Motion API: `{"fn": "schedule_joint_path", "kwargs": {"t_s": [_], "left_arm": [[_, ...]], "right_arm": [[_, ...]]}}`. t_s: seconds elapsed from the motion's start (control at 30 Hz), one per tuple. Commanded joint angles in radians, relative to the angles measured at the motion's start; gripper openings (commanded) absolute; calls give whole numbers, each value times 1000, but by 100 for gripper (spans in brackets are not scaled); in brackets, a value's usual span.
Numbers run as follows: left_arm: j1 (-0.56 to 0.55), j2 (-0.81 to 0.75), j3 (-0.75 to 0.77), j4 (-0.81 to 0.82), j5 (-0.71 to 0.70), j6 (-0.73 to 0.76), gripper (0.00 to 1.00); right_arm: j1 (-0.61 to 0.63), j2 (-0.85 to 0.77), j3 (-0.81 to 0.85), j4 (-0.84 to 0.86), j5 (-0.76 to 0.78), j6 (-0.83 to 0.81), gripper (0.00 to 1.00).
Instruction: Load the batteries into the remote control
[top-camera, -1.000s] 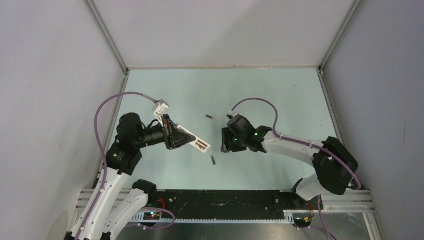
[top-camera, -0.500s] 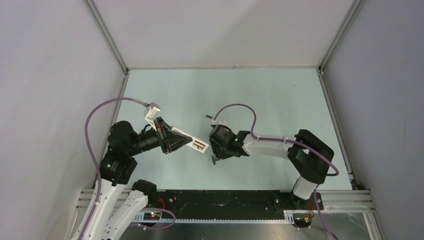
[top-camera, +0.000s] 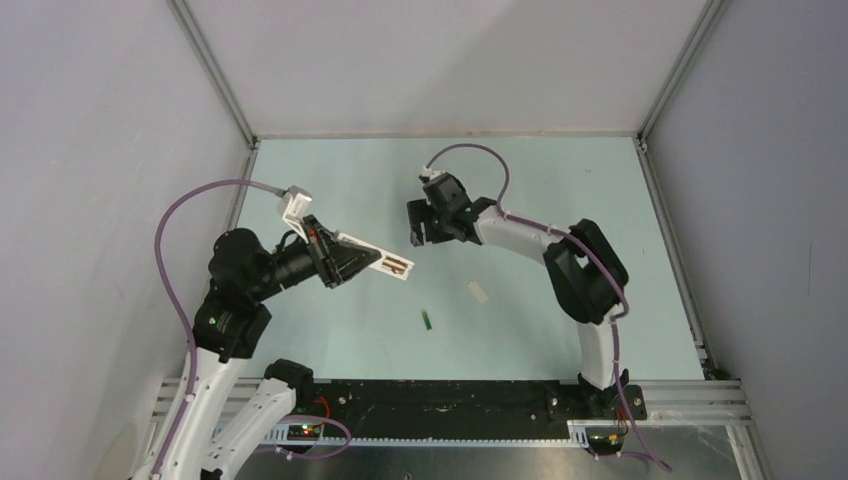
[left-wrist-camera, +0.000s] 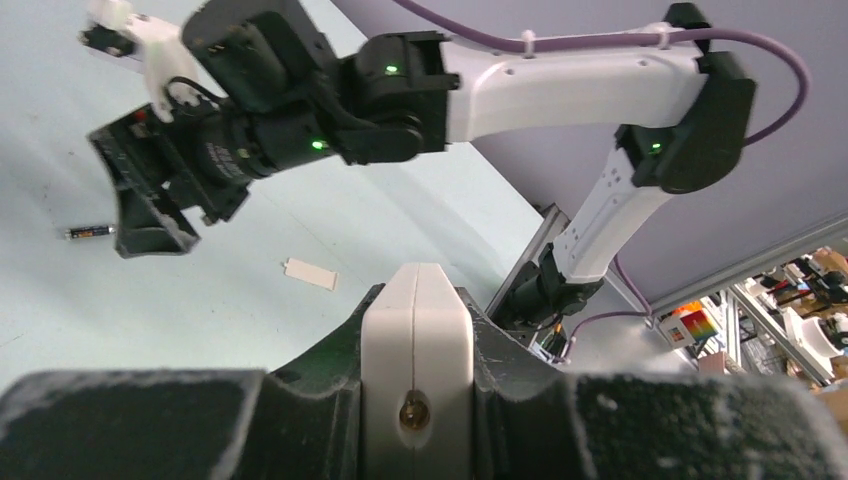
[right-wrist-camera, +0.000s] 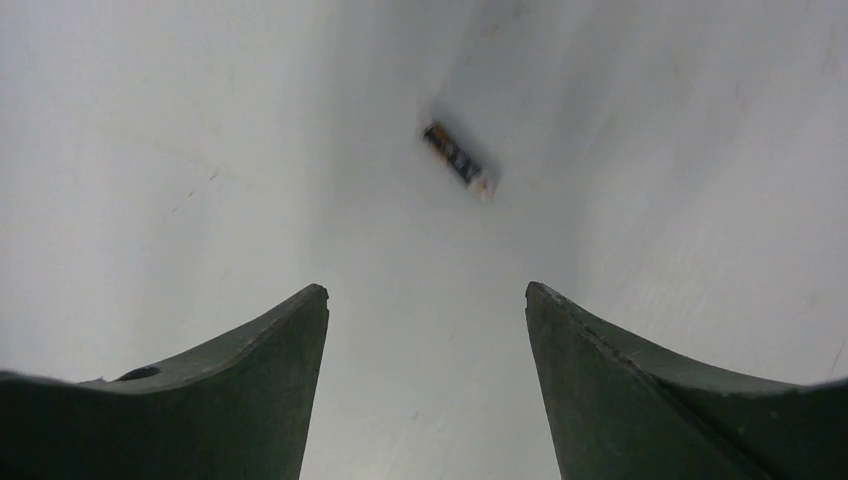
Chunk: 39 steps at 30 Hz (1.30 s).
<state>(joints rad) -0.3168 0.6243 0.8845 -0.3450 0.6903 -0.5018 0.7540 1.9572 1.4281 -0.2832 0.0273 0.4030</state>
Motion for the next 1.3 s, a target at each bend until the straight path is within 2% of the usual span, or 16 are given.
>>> {"fn": "schedule_joint_path", "kwargs": {"t_s": [0.0, 0.13, 0.3, 0.47, 0.6, 0.77, 0.9, 0.93, 1.1, 1.27], "left_arm": [[-3, 31, 51, 35, -15, -27, 0], [-4, 52, 63, 34, -17, -31, 0], [-2, 75, 96, 34, -12, -19, 0], [-2, 92, 110, 36, -12, -10, 0], [-1, 99, 114, 34, -4, -2, 0], [-2, 101, 111, 34, 22, 3, 0], [-1, 94, 113, 34, 24, 7, 0], [-1, 89, 112, 34, 21, 8, 0], [-2, 71, 93, 34, 2, 3, 0], [-1, 55, 39, 35, -22, -3, 0]], "right_arm": [[-18, 140, 180, -43, -57, -176, 77], [-16, 235, 297, -71, -52, -277, 76], [-25, 332, 427, -146, -28, -325, 73], [-26, 367, 463, -185, -32, -359, 68], [-35, 373, 453, -214, -45, -357, 55], [-46, 363, 417, -222, -51, -341, 35], [-47, 351, 410, -237, -37, -323, 14], [-47, 341, 402, -247, -37, -312, 10], [-53, 200, 261, -246, -55, -217, 8], [-46, -25, -50, -221, -107, -24, 10]]}}
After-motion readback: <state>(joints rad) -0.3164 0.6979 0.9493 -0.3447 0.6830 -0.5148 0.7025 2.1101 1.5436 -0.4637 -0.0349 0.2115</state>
